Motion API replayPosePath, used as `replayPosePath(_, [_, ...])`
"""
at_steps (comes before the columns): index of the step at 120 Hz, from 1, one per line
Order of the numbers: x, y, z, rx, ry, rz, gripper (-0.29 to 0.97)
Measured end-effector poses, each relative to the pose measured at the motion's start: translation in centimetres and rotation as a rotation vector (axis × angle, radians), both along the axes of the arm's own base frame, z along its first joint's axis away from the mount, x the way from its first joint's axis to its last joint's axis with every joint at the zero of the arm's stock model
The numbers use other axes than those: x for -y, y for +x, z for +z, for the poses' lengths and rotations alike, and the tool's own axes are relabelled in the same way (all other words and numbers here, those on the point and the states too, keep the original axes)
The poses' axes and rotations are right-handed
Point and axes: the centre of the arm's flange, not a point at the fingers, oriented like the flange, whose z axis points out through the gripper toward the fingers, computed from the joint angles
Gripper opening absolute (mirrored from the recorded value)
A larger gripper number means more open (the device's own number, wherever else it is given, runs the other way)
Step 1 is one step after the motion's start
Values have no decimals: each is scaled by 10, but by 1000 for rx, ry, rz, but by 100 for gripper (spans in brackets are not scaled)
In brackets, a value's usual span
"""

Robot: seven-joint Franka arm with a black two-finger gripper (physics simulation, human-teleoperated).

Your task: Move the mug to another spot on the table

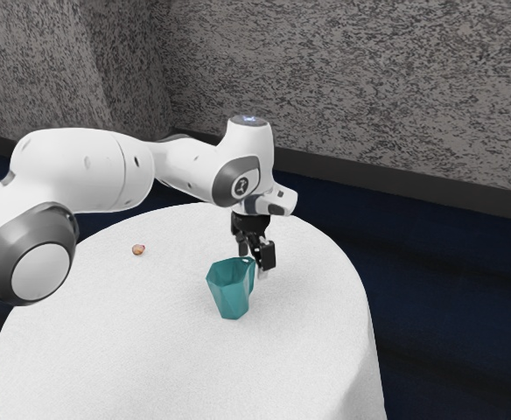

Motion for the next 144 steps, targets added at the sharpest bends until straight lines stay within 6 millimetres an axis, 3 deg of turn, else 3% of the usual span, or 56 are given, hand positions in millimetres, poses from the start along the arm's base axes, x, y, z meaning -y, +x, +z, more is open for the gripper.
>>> replayPosePath(84, [-10,0,-17,-15,25,148,58])
replayPosePath(144, [-10,0,-20,-12,38,218,9])
